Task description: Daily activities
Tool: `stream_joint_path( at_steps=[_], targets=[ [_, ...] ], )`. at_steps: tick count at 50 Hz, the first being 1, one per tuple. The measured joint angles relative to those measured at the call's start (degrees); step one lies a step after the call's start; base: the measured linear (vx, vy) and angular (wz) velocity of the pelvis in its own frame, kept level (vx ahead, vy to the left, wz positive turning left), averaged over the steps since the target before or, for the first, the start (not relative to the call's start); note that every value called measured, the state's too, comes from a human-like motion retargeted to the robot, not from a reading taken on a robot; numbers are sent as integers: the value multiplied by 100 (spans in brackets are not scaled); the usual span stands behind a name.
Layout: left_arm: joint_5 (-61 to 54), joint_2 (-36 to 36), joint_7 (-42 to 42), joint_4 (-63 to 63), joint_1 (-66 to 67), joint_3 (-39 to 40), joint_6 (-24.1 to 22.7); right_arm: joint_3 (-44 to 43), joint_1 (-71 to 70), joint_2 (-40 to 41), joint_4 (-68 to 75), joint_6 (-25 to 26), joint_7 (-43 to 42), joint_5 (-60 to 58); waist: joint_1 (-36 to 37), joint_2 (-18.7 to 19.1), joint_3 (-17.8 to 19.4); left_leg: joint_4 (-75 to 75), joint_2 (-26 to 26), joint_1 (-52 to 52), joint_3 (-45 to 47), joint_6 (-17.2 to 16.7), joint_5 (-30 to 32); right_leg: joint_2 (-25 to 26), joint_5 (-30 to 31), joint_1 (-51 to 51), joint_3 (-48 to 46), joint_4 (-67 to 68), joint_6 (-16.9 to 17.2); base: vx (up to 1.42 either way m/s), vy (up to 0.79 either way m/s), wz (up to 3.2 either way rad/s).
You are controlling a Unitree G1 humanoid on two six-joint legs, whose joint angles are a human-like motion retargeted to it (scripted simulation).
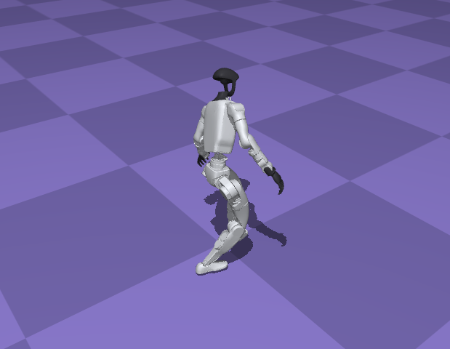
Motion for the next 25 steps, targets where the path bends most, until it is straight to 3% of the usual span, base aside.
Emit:
stream_joint_path(
  at_steps=[5, 8, 15, 25],
  targets=[
    [122, -169, 321, -776, -209, -103, -91, 36, 34, 249, 107, -23, -17, -48, -44, -276, 188, 171, -210, 204, 112, 257, -445, -620, 253, -617, -124, 1026, 101, 47, 15, -9],
    [418, -233, 496, -1486, -559, -358, -115, 85, 52, 294, 43, -62, 4, -115, -192, -288, 255, -17, -387, 364, 98, 295, -589, -806, 265, -1031, -219, 791, 165, 42, 13, 28],
    [1042, -286, 580, -2578, -1340, -973, -193, 77, 182, 211, -243, -56, -70, -254, -371, 63, 240, -108, -509, 480, -290, 335, -947, -396, 879, -1407, -154, -868, 461, 32, 9, 31],
    [1161, -563, 409, -2725, -1648, -1165, -137, 24, 94, 154, -299, 46, -50, -517, -232, 314, 403, -69, -680, 682, -580, 342, -1244, -374, 919, -1065, -287, -1234, 415, 15, 3, 25]
  ],
)
